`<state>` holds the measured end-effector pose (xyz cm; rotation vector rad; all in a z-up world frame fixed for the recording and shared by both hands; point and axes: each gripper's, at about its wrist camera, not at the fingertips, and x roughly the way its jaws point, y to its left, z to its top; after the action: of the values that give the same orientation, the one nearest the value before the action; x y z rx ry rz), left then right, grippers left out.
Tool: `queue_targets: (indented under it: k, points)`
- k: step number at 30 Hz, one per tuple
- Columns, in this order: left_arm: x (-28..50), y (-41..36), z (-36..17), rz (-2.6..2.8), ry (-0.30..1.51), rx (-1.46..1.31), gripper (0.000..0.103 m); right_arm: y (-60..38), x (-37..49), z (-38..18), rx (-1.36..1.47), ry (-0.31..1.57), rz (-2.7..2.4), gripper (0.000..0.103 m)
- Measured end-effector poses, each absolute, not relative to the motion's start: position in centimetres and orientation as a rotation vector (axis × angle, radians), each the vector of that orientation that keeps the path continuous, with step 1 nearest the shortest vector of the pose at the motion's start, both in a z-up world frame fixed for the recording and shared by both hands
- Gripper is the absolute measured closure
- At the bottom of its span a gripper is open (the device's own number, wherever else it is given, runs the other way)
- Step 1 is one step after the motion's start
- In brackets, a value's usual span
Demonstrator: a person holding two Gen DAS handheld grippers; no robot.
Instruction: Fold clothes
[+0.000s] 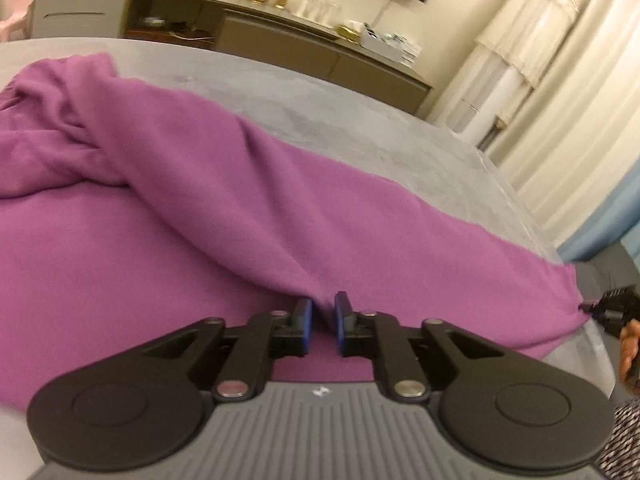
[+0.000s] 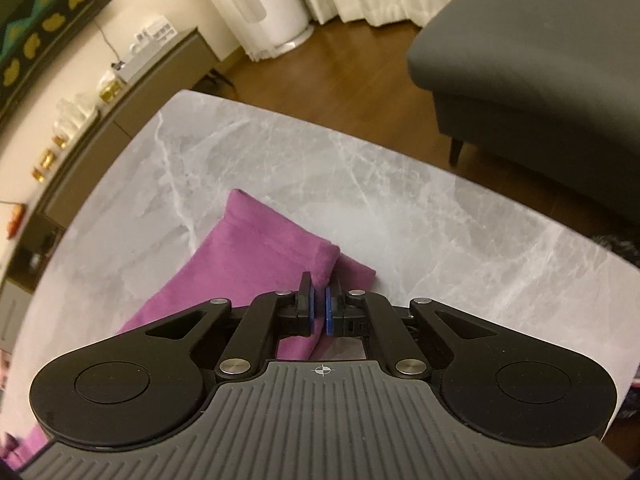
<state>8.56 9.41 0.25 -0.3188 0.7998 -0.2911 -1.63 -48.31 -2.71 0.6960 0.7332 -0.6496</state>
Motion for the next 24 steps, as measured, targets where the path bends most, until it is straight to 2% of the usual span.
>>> queue_targets:
  k: [1,2,4,8,11,13,15,16,19,20,21,22,24]
  points:
    - [8.3,10.4,1.1,-0.274,0.786,-0.330,0.088,-48.0,-1.8,-1.9,0.644,0.713,-0.707,0.068]
    - [8.1,11.5,1.9,-0.256,0.772,-0.341,0.087,-47.9,-2.2,-1.0,0.581,0.677,-0.764,0.046]
    - [7.7,13.6,3.5,-0.221,0.744,-0.363,0.074,-46.7,-3.2,1.4,0.445,0.561,-0.838,0.046]
    - [7.5,18.2,6.2,-0.140,0.711,-0.406,0.074,-41.4,-3.3,4.9,0.258,0.391,-0.739,0.045]
    - [11.9,24.3,5.0,-0.007,0.833,-0.436,0.075,-34.4,-1.2,5.8,0.141,0.398,-0.525,0.045]
    - [14.0,28.3,2.7,0.105,0.904,-0.449,0.083,-27.8,0.7,5.7,0.108,0.431,-0.316,0.042]
    - [14.7,31.9,0.4,0.208,0.938,-0.483,0.086,-20.6,2.9,5.6,0.077,0.469,-0.089,0.034]
    - [14.5,33.7,-0.6,0.246,0.945,-0.528,0.099,-17.1,3.9,5.6,0.062,0.487,0.013,0.033]
    - [12.9,38.1,-1.0,0.292,0.906,-0.764,0.099,-6.6,7.4,6.6,-0.024,0.528,0.284,0.027]
    - [12.5,38.8,-0.3,0.328,0.875,-0.766,0.099,-3.1,8.7,7.0,-0.061,0.540,0.369,0.020]
    - [12.2,39.1,0.4,0.363,0.846,-0.747,0.084,0.6,10.2,7.5,-0.107,0.550,0.446,0.015]
    - [12.0,39.3,0.9,0.366,0.826,-0.741,0.079,4.0,11.8,7.8,-0.147,0.566,0.506,0.013]
    - [12.1,39.3,1.4,0.295,0.806,-0.757,0.079,10.3,15.4,7.8,-0.212,0.610,0.592,0.011]
